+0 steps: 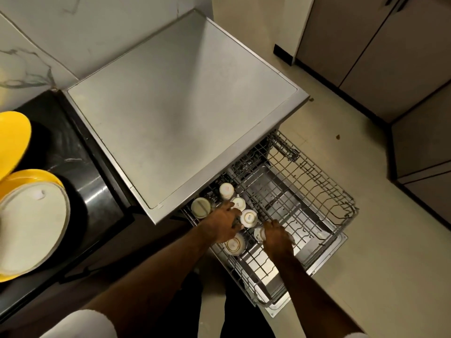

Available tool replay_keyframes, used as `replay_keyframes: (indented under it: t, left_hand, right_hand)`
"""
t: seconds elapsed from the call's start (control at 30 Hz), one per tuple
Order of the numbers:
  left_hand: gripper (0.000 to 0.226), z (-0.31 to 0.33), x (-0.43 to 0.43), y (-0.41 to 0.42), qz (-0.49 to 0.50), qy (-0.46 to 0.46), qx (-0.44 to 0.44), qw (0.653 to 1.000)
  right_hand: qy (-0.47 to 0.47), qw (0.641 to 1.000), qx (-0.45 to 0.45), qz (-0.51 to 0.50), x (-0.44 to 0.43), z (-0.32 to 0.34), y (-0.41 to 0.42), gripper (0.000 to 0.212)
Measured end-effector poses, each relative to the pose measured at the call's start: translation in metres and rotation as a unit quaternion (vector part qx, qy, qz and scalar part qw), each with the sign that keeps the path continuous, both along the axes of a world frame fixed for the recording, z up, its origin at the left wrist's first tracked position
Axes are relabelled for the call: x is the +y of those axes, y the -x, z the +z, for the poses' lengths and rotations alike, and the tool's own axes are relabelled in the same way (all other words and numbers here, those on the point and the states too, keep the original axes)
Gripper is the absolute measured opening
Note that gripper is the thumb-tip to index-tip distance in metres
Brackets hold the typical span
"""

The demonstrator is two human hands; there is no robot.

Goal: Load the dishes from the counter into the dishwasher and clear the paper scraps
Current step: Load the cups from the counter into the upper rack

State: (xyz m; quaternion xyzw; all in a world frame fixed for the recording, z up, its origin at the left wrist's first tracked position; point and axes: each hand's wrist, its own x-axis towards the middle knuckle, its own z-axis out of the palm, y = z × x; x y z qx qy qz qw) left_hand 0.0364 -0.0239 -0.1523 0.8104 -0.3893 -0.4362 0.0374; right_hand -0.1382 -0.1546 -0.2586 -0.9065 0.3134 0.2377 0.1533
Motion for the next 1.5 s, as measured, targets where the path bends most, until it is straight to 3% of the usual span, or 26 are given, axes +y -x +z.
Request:
replay_keyframes:
  t: [0.17, 0.33, 0.53, 0.77, 0.93, 1.2, 1.37, 1.5]
  left_hand:
    - [0.053, -0.009, 0.009, -0.001, -0.020, 0.022, -0.006, 1.000]
    - [0.058, -0.018, 0.016, -0.001, -0.032, 0.013, -0.011, 0.999]
    - [0.034, -0.020, 0.018, -0.004, -0.046, 0.018, -0.019, 0.999]
    - [0.033, -0.017, 0.018, -0.001, -0.063, 0.010, -0.022, 0.998]
    - [0.035, 0.001, 0.013, -0.002, -0.069, 0.014, -0.037, 0.997]
    - [0.050, 0.059, 0.016, -0.016, -0.010, 0.068, -0.087, 0.994]
    - [0.046, 0.103, 0.042, -0.037, 0.038, 0.177, -0.131, 0.975]
    - [0.052, 0.140, 0.078, -0.060, 0.087, 0.184, -0.179, 0.963]
  right_hand:
    - [0.036, 0.998, 0.024, 0.050, 0.003, -0.016, -0.008, 0.063]
    - [0.046, 0.996, 0.044, 0.068, 0.008, -0.031, -0.010, 0.043]
    - [0.041, 0.997, 0.019, 0.059, 0.014, -0.038, -0.013, 0.054]
    - [0.005, 1.000, -0.002, 0.015, 0.015, -0.041, -0.013, 0.058]
    - [-0.011, 1.000, -0.006, -0.011, 0.012, -0.025, -0.015, 0.047]
    - [-0.052, 0.989, -0.124, -0.057, 0.014, 0.078, -0.042, 0.046]
    - [-0.109, 0.956, -0.267, -0.063, 0.031, 0.168, -0.068, 0.034]
    - [-0.149, 0.936, -0.316, -0.040, 0.057, 0.218, -0.101, 0.036]
